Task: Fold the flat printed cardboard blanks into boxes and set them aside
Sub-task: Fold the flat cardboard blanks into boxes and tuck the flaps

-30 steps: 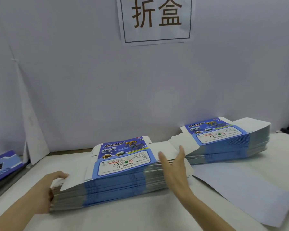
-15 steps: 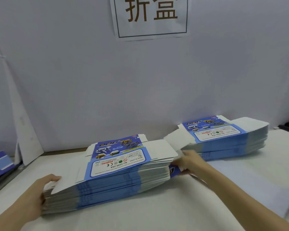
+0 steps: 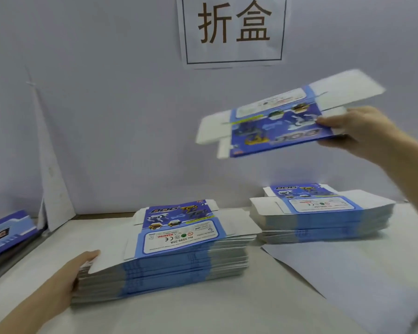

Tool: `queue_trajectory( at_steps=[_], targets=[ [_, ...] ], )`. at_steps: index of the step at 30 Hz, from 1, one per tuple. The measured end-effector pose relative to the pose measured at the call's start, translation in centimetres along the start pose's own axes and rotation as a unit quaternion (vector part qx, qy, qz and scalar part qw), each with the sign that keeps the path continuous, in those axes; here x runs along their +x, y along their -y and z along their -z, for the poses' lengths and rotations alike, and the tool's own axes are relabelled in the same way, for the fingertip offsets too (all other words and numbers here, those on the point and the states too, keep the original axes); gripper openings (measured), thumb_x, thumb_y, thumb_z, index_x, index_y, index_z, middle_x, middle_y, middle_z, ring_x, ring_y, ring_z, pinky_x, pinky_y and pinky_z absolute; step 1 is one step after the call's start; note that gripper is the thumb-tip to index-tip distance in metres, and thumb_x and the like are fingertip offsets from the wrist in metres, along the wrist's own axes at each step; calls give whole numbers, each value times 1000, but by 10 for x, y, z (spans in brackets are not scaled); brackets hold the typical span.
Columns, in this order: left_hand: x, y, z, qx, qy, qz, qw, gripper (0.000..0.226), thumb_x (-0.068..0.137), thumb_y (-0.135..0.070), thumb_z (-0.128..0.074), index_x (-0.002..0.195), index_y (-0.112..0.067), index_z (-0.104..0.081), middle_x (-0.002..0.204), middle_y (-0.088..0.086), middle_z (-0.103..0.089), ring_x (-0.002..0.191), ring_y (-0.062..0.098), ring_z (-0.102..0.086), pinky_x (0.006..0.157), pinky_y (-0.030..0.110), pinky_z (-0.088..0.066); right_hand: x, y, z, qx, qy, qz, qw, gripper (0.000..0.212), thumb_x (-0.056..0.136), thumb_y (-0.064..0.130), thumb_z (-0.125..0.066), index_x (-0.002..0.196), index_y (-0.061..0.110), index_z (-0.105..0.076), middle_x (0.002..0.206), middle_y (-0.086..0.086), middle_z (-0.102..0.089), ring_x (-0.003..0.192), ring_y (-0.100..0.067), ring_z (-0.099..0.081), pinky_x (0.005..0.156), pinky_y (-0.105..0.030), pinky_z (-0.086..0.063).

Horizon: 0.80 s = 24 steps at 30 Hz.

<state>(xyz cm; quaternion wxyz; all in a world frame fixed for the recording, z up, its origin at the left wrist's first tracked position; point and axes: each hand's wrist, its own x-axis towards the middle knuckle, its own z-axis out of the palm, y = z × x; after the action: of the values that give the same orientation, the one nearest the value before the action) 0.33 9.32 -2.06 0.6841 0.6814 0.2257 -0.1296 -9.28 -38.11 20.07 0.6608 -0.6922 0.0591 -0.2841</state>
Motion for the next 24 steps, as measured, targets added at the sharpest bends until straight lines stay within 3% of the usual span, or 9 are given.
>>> queue_trajectory(
  at_steps=[3, 6, 8, 12, 15, 17, 19, 22, 24],
  targets=[
    [-8, -9, -1, 7, -2, 28, 1000, 48, 80, -39, -70, 113, -7, -54, 94, 19, -61, 79, 37, -58, 70, 40, -49, -7, -37, -61, 98, 59, -98, 989, 10, 92, 0, -60, 82, 3, -59, 69, -6, -67, 51, -10, -67, 46, -21, -54],
    [1, -19, -3, 46, -97, 19, 994, 56, 93, -45, -55, 134, -9, -45, 131, 21, -49, 115, 40, -50, 96, 49, -41, -23, -99, -119, 56, 99, -208, 971, 12, 91, -1, -62, 83, 1, -53, 77, -13, -63, 53, -17, -67, 44, -25, -55],
    [2, -25, -8, 125, -217, -75, 965, 56, 100, -39, -41, 144, -4, -37, 148, 25, -32, 133, 45, -32, 110, 56, -27, -40, -140, -145, -50, 118, -291, 948, 18, 88, -1, -67, 82, 0, -51, 77, -15, -61, 57, -23, -65, 49, -31, -59],
    [-24, -31, -30, 234, -328, -339, 850, 40, 96, -18, -52, 131, 2, -49, 130, 29, -48, 121, 44, -41, 100, 52, -33, -45, -169, -158, -148, 111, -336, 923, 28, 85, 12, -75, 89, 3, -48, 80, -14, -64, 54, -20, -67, 44, -25, -55],
    [-53, -32, -64, 398, -132, -516, 747, 36, 93, -13, -59, 129, -13, -57, 133, 7, -55, 123, 24, -45, 102, 25, -27, -41, -162, -159, -212, 133, -320, 914, 33, 86, 22, -75, 88, 4, -48, 74, -13, -66, 38, -13, -61, 39, -21, -51],
    [-65, -39, -94, 506, 31, -495, 706, 41, 95, -27, -56, 136, -24, -51, 139, -6, -50, 127, 11, -42, 100, 16, -25, -42, -158, -164, -272, 136, -289, 908, 37, 85, 31, -75, 83, 7, -47, 68, -10, -63, 31, -10, -55, 37, -19, -47],
    [-67, -44, -129, 587, 103, -430, 678, 58, 93, -37, -56, 145, -23, -37, 147, -5, -40, 137, 15, -33, 109, 25, -22, -48, -157, -168, -342, 125, -229, 903, 41, 84, 40, -74, 78, 9, -48, 63, -6, -60, 37, -11, -54, 38, -20, -45],
    [-64, -41, -164, 682, 87, -346, 638, 83, 89, -34, -59, 154, -20, -9, 161, 7, -4, 149, 25, 3, 119, 49, 1, -55, -152, -167, -466, 73, -105, 876, 36, 88, 44, -64, 77, 12, -51, 64, 1, -50, 56, -16, -49, 48, -24, -35],
    [-60, -33, -172, 706, 85, -299, 637, 88, 89, -26, -58, 154, -20, 0, 161, 11, 3, 148, 29, 7, 118, 54, 3, -57, -145, -161, -470, 34, -65, 880, 34, 91, 40, -57, 72, 13, -49, 64, 0, -48, 61, -19, -48, 53, -25, -34]
  ],
)
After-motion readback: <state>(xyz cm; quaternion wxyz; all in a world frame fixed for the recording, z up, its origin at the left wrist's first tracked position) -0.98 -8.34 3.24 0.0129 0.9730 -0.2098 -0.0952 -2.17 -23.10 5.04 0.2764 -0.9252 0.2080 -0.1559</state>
